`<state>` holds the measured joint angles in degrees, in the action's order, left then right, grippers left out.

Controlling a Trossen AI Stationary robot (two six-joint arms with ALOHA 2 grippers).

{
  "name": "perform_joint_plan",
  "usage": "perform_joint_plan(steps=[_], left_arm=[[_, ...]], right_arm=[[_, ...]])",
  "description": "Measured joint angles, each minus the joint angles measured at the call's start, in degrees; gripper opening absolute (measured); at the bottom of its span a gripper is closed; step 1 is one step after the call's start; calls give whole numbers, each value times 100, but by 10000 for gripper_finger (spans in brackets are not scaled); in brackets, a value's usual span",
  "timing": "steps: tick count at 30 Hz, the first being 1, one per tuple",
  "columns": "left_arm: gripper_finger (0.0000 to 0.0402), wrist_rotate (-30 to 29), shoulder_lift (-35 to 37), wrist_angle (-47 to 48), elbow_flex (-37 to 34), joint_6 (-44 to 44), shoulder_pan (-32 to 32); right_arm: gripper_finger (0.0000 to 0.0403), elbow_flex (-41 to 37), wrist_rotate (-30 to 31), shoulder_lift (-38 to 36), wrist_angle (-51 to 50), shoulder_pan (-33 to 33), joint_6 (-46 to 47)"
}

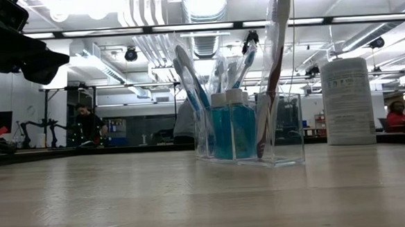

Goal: Pick & Place toothbrushing station
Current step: Put the blue toothbrush into the left section of the transparent organizer

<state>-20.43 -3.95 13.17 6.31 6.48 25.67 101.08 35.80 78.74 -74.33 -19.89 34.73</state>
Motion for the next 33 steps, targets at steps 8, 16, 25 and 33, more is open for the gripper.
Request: perform_joint_plan(steps=[8, 16, 25, 33], left_arm=[[227, 0, 0, -2, 0, 0, 0], [227, 0, -1, 0, 0, 0, -1], [227, 0, 0, 0, 0, -1, -1], [227, 0, 0, 5, 0, -1, -2]], right_arm=[[8, -7, -376, 87, 745, 368, -668], [8, -9, -656, 346, 1494, 699, -1240], [8, -4, -1030, 565, 1923, 923, -1424], [8, -4, -1205, 777, 2303, 987, -1548]])
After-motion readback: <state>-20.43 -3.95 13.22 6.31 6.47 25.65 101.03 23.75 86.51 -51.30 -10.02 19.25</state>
